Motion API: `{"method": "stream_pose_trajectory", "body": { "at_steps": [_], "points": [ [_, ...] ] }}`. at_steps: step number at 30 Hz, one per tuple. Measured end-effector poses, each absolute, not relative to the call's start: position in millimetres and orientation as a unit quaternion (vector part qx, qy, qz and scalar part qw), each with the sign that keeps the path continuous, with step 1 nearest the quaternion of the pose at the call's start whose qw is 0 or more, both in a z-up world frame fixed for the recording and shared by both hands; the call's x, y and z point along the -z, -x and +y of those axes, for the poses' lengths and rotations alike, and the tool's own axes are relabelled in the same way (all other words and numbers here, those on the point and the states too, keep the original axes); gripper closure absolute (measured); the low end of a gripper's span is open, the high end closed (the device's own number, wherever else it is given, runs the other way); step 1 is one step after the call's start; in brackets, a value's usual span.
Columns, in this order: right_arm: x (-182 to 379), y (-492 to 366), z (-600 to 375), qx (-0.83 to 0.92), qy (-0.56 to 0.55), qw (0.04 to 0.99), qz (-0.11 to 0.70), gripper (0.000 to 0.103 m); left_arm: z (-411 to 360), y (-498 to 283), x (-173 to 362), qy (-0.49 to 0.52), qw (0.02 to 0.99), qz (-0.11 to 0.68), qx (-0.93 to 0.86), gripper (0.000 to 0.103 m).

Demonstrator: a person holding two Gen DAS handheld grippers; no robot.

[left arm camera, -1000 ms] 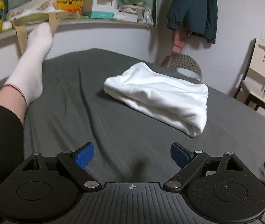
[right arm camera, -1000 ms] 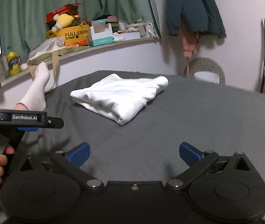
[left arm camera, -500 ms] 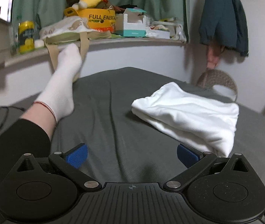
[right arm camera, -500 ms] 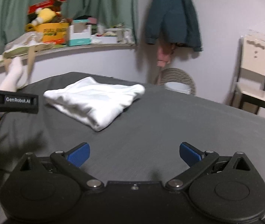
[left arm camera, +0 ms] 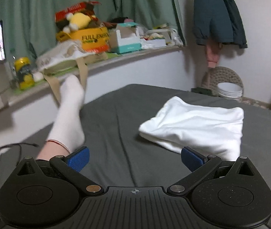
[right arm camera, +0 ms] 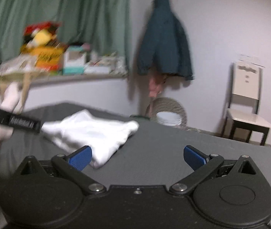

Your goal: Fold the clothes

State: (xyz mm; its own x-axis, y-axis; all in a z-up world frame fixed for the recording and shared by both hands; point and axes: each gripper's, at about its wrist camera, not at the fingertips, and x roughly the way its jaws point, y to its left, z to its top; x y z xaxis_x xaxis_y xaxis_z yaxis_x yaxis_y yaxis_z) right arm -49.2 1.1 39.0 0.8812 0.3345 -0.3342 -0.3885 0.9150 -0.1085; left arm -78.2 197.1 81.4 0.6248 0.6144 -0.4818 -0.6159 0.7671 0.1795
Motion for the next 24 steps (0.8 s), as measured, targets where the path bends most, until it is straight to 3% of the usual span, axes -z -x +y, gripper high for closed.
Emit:
{"method": "stream_pose_trajectory", "body": {
  "at_steps": [4, 11, 24],
  "points": [
    [-31.3, 49.1, 14.9, -0.208, 0.147, 0.952, 0.169, 0.0, 194.3, 77.9, -81.1, 0.009, 0.914, 0.272, -0.302, 0.001],
    [-27.6, 41.1, 21.8, -0.214, 0.132, 0.942, 0.221, 0.0, 184.8, 83.5, -80.0, 0.013, 0.933, 0.259, -0.251, 0.001],
    [-23.9, 46.1, 24.3, -0.211, 0.136, 0.939, 0.235, 0.0, 191.9, 81.5, -77.0, 0.036, 0.927, 0.28, -0.245, 0.001]
  ]
}}
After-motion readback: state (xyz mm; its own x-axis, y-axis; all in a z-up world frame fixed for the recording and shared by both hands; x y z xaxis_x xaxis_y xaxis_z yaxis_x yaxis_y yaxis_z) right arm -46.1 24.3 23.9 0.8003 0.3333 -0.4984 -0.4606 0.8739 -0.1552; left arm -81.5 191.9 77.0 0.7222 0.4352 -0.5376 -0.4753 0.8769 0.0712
